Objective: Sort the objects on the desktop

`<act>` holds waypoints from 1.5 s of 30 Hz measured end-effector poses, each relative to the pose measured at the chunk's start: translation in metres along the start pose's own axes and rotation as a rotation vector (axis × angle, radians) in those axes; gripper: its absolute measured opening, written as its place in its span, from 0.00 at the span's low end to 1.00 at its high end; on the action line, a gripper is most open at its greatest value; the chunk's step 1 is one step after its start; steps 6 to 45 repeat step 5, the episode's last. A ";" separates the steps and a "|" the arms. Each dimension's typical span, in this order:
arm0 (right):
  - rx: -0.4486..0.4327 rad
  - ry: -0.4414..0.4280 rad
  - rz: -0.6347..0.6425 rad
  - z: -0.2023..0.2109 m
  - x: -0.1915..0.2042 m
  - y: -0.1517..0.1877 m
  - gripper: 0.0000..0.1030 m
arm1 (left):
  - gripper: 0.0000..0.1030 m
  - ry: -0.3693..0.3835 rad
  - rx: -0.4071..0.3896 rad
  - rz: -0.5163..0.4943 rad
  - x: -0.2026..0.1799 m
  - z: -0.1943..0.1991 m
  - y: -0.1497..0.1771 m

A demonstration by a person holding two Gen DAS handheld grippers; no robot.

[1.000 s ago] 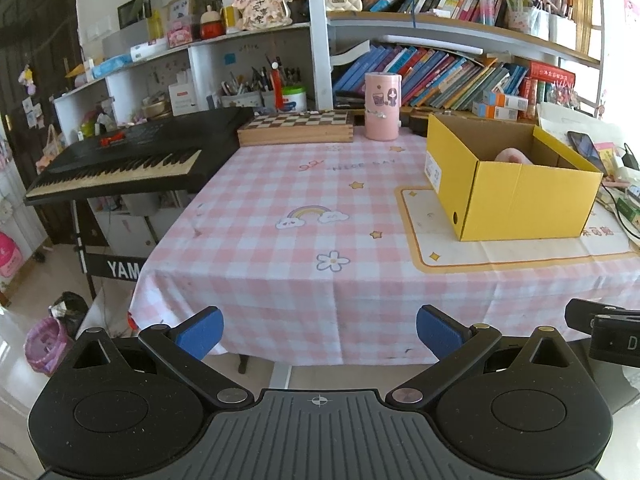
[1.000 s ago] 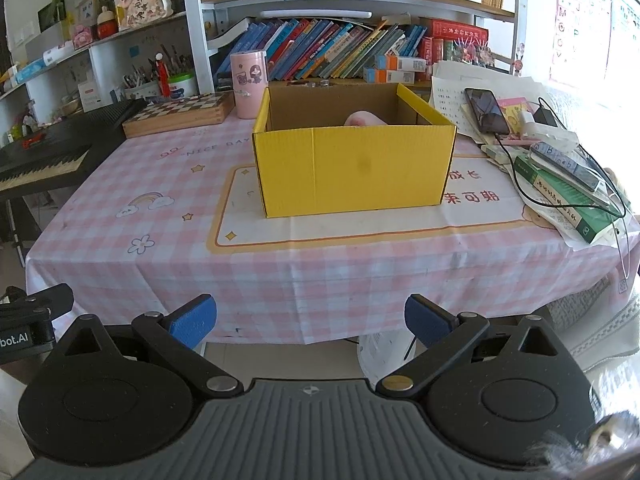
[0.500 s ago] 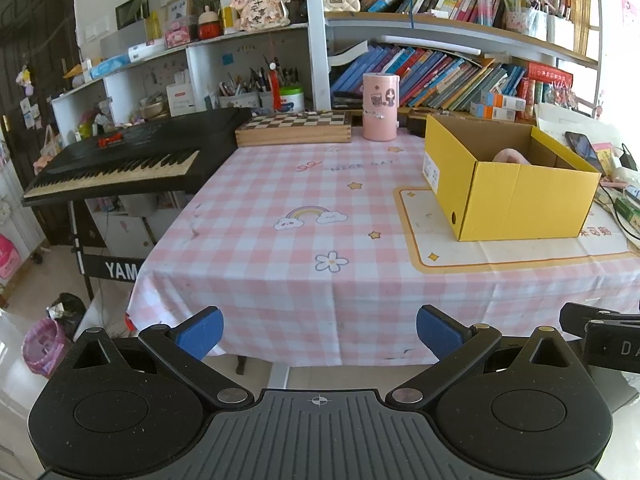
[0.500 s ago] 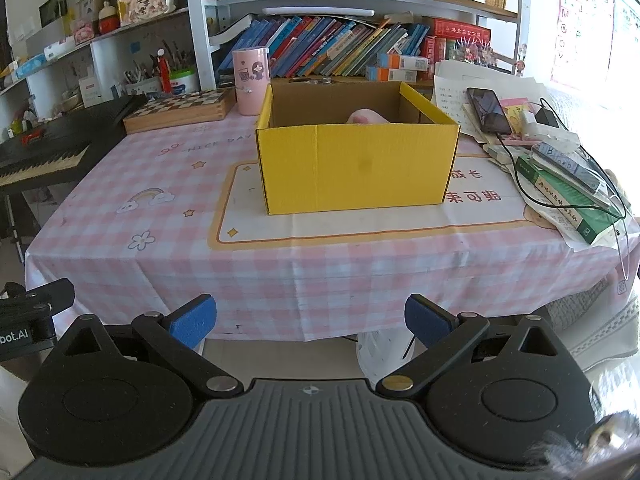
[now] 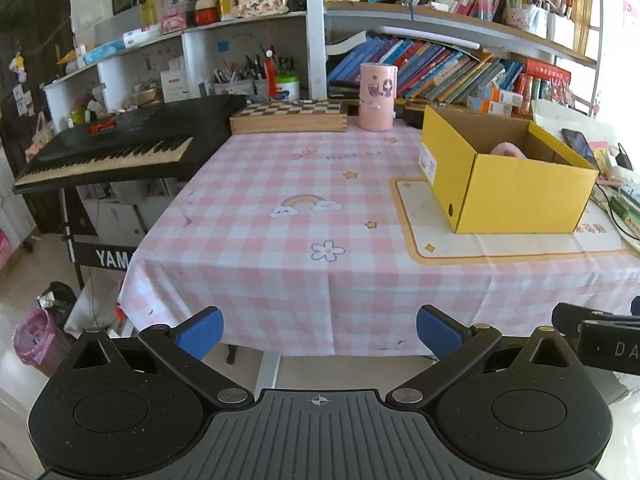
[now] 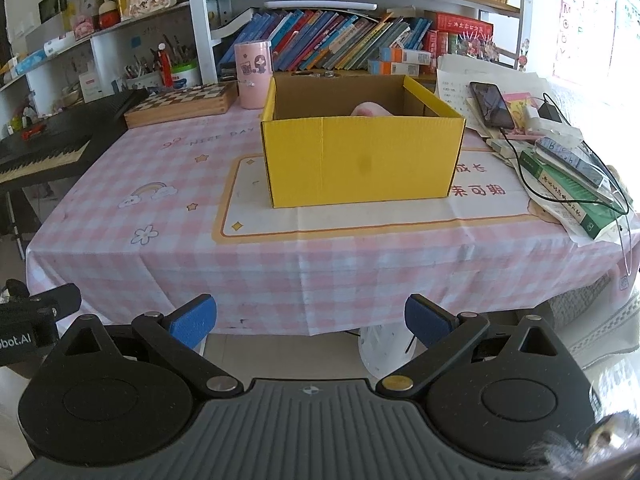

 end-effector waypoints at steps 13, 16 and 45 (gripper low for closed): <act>0.000 0.000 0.000 0.000 0.000 0.000 0.98 | 1.00 -0.003 0.006 0.018 0.006 -0.003 -0.001; 0.000 0.000 0.000 0.000 0.000 0.000 0.98 | 1.00 -0.003 0.006 0.018 0.006 -0.003 -0.001; 0.000 0.000 0.000 0.000 0.000 0.000 0.98 | 1.00 -0.003 0.006 0.018 0.006 -0.003 -0.001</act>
Point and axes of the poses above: each gripper's, at about its wrist camera, not at the fingertips, and z roughly against the way its jaws point, x to its left, y to its underside, the point moved 3 cm from there along -z, roughly the way its jaws point, and after that the axes turned 2 degrees about y, right-handed, at the moved point
